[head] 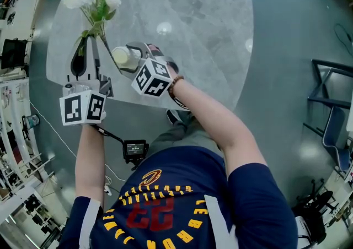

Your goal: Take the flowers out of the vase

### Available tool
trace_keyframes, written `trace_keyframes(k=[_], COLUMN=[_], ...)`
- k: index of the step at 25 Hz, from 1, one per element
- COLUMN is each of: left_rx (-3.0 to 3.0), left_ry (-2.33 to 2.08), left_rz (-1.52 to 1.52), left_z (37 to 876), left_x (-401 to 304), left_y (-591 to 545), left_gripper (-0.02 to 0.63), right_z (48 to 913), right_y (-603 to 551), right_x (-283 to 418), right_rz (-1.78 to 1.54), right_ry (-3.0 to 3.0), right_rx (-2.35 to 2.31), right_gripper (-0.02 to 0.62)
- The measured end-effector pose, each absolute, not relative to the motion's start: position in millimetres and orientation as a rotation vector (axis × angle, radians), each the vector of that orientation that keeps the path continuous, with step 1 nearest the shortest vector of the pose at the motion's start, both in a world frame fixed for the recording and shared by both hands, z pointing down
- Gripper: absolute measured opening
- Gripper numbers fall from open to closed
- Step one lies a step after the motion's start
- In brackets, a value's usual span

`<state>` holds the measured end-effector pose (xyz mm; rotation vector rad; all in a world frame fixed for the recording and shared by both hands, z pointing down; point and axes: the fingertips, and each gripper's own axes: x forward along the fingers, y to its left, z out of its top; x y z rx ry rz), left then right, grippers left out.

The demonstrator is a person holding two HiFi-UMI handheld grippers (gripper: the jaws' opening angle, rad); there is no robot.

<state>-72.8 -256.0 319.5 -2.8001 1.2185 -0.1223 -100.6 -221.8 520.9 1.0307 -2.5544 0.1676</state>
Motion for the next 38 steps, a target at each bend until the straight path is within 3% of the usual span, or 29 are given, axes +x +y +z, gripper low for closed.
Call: trace_keyframes(k=[23,32,38], left_rx=[-2.804,-2.780,-2.756], left_ry=[1.240,1.268,1.304], left_rz=[-0.088,-0.061,-0.038], left_z=[311.7,295.6,294.0], left_x=[-85.6,-123.3,-112.6], left_y=[-251.0,-259.2,-256.6], left_gripper=[0.023,0.023,0.023], right_z=[520.5,498.5,478.6], right_y=[-215.5,-218.8,-205.1], right_x=[-105.1,-126.2,-89.1], right_rz=[0.178,0.164,0.141], right_ry=[-2.562,-2.579,-2.640], right_rx=[1.031,1.067,1.113], right_gripper=[0.316,0.316,0.316])
